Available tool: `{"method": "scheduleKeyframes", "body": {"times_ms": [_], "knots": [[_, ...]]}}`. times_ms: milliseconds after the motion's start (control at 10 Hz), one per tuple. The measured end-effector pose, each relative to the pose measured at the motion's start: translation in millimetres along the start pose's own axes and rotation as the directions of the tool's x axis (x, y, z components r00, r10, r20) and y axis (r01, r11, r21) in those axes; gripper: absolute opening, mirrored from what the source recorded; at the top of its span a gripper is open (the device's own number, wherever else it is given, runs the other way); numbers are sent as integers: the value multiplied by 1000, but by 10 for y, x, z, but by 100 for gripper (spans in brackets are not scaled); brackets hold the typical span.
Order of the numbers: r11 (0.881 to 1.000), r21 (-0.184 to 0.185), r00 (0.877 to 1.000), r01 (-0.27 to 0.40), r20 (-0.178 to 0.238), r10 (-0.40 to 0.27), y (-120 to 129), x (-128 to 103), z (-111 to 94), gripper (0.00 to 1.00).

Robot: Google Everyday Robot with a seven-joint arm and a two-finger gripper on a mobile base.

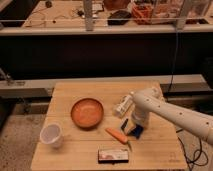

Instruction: Place the white sponge in the ceramic cup

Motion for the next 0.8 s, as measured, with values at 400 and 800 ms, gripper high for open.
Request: {"method": "scheduleKeyframes", "body": {"times_ms": [400,800], "knots": [[1000,-5,1000,-5,15,5,16,0,8,22],[1000,-4,1000,-6,16,6,17,-7,1,1]]}}
